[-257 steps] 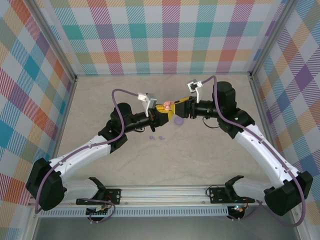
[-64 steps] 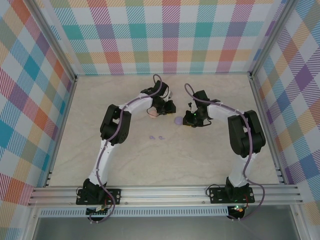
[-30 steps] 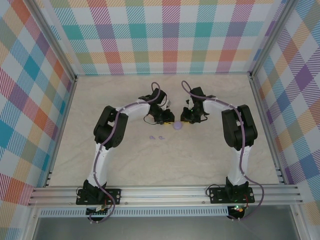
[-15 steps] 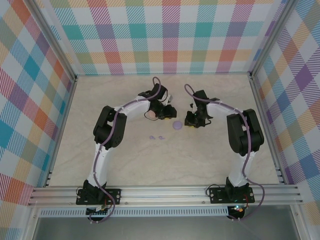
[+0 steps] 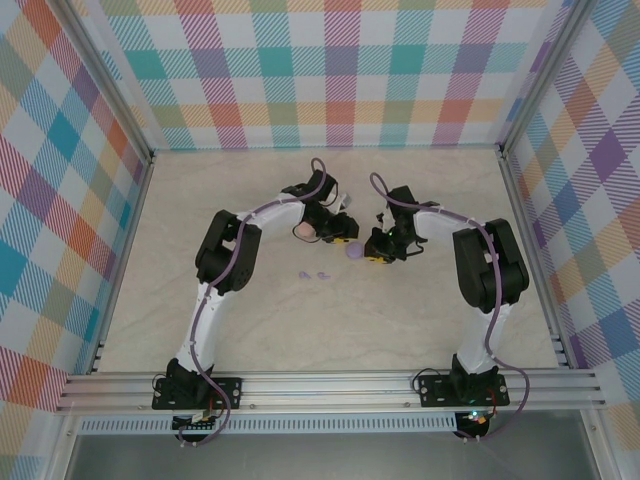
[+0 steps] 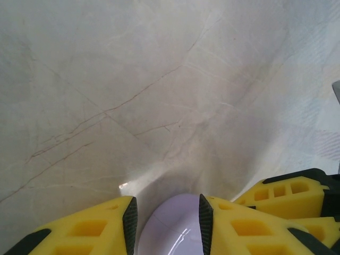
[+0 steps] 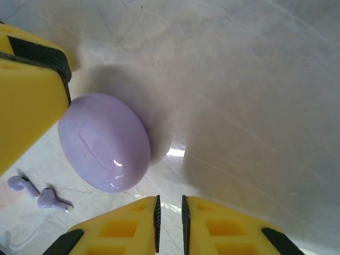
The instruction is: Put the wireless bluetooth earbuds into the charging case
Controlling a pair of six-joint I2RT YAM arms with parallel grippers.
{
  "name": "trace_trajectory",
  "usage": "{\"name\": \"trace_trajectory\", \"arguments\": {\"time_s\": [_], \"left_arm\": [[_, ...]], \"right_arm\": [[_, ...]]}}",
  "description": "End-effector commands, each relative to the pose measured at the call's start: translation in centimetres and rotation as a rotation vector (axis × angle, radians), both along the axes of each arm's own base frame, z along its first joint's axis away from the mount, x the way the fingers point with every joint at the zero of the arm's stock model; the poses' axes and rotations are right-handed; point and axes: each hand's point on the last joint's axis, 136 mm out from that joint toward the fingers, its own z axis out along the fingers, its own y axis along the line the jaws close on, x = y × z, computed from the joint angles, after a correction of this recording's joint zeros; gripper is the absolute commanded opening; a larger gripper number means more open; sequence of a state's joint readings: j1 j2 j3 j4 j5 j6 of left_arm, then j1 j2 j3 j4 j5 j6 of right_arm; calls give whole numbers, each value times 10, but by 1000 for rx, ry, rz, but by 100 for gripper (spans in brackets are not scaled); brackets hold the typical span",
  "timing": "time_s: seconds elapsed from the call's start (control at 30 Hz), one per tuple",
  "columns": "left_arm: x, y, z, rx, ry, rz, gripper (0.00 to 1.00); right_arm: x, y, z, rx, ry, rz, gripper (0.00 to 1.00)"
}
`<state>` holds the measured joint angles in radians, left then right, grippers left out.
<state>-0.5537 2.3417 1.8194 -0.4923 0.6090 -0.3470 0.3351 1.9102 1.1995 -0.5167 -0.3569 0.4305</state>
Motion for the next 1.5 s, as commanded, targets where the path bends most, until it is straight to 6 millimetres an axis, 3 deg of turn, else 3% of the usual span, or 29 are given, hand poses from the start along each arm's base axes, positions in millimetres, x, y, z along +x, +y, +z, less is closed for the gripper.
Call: {"name": "trace_trajectory", "arguments": {"time_s": [0.0, 0.93, 1.2, 1.47], "left_arm": [[-5, -4, 10, -47, 1, -27, 38], [-27, 6, 36, -97, 3, 22, 40], [-17, 22, 27, -17, -13, 62, 42], [-1, 18, 26, -52, -42, 12, 43]], "right_arm": [[3, 7, -1, 35, 19, -3, 20], [20, 0, 0, -37, -9, -15, 22], [16, -6, 20, -30, -60, -55, 27], [9, 11, 31, 123, -61, -89, 35]]}}
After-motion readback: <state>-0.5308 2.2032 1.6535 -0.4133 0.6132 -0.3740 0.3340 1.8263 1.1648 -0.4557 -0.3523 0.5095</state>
